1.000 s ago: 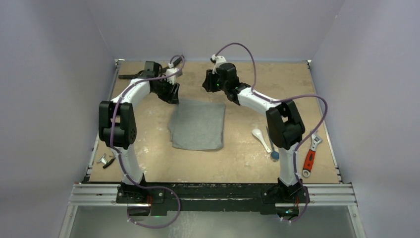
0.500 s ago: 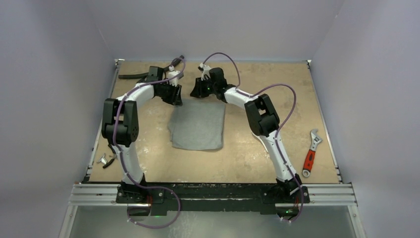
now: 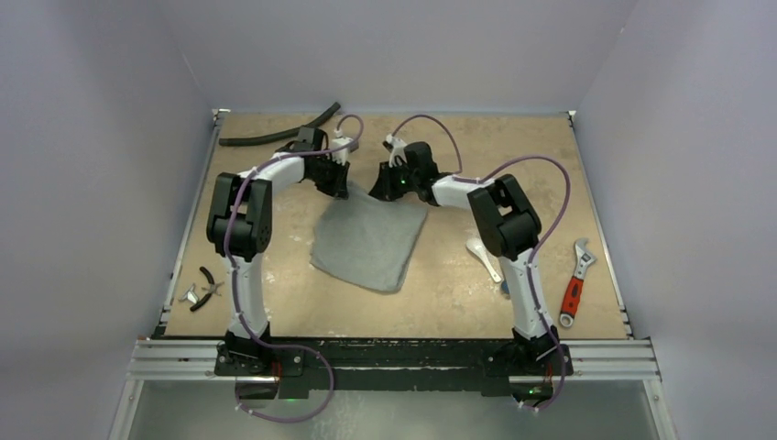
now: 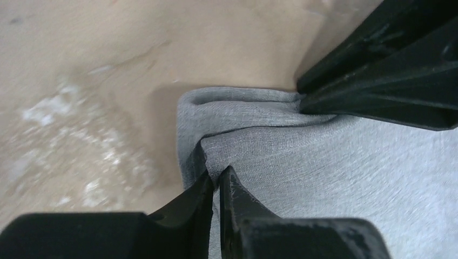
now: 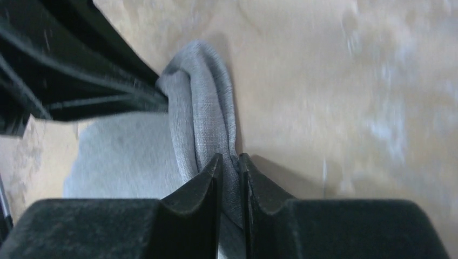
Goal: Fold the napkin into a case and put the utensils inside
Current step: Rotate the lower triangle-folded napkin at the center of the board.
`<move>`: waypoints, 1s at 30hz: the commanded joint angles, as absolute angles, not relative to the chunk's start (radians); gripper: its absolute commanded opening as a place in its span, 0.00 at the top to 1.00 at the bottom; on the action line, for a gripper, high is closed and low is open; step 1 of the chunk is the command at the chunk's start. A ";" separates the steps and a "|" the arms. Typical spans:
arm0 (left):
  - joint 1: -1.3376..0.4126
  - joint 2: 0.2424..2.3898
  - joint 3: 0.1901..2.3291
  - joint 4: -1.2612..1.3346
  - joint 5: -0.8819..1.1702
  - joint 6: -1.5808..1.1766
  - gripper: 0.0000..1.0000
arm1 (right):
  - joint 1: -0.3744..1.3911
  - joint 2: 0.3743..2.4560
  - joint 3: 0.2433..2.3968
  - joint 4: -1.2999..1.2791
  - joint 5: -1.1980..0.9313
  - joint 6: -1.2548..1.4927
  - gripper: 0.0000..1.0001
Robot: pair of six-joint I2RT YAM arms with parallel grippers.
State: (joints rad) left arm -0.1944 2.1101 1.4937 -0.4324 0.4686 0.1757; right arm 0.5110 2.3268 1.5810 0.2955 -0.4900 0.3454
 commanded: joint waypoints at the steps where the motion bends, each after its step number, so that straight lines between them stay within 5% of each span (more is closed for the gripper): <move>1: -0.247 2.112 1.563 -0.471 0.519 0.221 0.94 | 0.504 2.169 1.346 0.357 -0.445 0.360 0.80; 8: -0.319 2.095 1.582 -0.661 0.598 0.402 0.90 | 0.497 1.894 1.027 0.414 -0.370 0.412 0.71; 24: -0.347 2.088 1.600 -0.594 0.568 0.356 0.88 | 0.464 2.120 1.336 0.411 -0.446 0.412 0.69; 30: -0.349 2.093 1.608 -0.551 0.571 0.328 0.90 | 0.465 2.157 1.334 0.435 -0.456 0.422 0.76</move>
